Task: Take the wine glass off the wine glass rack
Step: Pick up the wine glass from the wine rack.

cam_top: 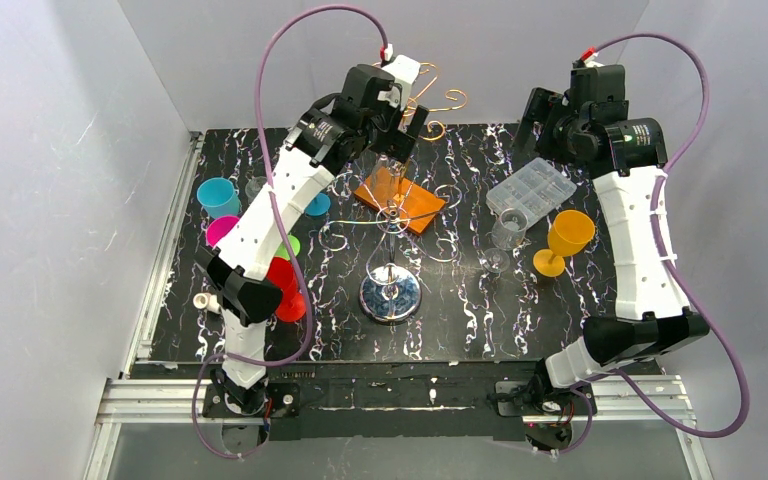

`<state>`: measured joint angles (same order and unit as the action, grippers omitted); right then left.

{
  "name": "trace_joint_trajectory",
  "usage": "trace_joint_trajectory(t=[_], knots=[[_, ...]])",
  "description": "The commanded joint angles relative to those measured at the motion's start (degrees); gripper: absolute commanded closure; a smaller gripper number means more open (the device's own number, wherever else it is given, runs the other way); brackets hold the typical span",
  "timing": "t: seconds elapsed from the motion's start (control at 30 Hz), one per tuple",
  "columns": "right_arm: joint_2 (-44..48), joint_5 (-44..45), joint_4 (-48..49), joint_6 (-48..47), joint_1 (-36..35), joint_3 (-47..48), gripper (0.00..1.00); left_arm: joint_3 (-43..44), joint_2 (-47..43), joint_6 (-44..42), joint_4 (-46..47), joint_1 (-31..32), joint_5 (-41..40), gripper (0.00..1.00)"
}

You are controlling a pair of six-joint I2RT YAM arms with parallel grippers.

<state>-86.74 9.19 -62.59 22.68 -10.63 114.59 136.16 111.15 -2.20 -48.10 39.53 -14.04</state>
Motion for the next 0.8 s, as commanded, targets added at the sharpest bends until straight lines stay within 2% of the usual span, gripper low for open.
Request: trace_joint_trajectory(t=[0.0, 0.77], knots=[[0.92, 0.13, 3.20, 0.29, -0.35, 0.20, 0.02, 2.01, -1.03, -0.71, 0.75, 0.37, -1.62, 0.06], [1.07, 0.07, 3.72, -0.18, -0.34, -0.62, 0.02, 3.81, -3.14, -1.59, 2.04, 0.37, -4.32, 0.54]])
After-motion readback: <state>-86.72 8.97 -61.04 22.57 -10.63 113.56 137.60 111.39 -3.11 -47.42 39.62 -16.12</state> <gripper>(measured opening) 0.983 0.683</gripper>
